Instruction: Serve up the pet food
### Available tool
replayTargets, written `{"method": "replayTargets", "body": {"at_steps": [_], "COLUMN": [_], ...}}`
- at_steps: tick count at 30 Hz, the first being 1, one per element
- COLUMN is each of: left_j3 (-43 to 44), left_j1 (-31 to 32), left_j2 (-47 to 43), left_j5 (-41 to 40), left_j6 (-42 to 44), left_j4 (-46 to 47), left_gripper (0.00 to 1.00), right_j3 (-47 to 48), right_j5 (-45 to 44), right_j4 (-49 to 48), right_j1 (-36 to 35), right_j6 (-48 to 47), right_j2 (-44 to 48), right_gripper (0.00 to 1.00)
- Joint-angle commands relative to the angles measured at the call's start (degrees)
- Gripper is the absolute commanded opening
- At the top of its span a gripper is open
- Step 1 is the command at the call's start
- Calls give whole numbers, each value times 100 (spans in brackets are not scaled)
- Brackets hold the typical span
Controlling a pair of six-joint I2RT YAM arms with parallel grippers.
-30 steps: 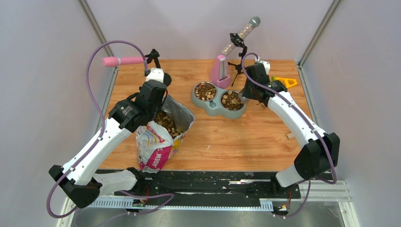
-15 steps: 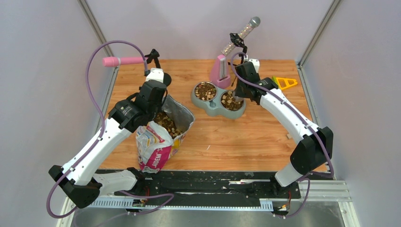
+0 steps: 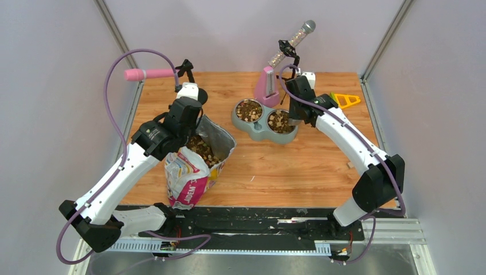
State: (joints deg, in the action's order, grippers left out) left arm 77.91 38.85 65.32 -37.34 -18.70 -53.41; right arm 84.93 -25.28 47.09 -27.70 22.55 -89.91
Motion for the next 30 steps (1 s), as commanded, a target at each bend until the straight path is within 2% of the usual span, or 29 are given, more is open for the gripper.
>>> {"method": "replayTargets", "body": {"at_steps": [1,3,10,13,16,18,21,22,23,26,28,30], "left_j3": [292,284,282,278,277,282,276,268,266,265,274,273], "left_j1": [-5,-1,0,2,0,0,0,0,0,0,0,0], "left_j2": [-346,-345,-353,-347,-345,-349,-368,-370,-370,-364,-351,-345], "left_j5": [-333,-334,-327,-352,-361,-383,-363,-380,-406,-389,-389,-397], "left_j6": [52,51,40,54,65,68,66,71,76,77,77,70], "left_j4": [1113,1113,1123,1123,1112,1113,1123,1127,1132,1135,1135,1124], "left_gripper": [0,0,0,0,0,0,0,0,0,0,0,0], "right_j3": [167,283,165,-164,-86,-342,34,-29,-180,-284,-645,-203], "right_j5": [23,-151,-214,-512,-417,-376,-692,-642,-457,-704,-221,-314], "right_j4": [-301,-78,-224,-736,-627,-1046,-192,-222,-489,-612,-1332,-481], "right_j1": [-83,-146,-261,-326,-419,-392,-426,-435,-409,-540,-257,-368], "right_j6": [-395,-289,-234,-290,-189,-358,103,107,-50,31,-351,147], "right_j2": [193,115,336,613,739,793,533,599,677,920,1084,942], "right_gripper": [0,0,0,0,0,0,0,0,0,0,0,0]}}
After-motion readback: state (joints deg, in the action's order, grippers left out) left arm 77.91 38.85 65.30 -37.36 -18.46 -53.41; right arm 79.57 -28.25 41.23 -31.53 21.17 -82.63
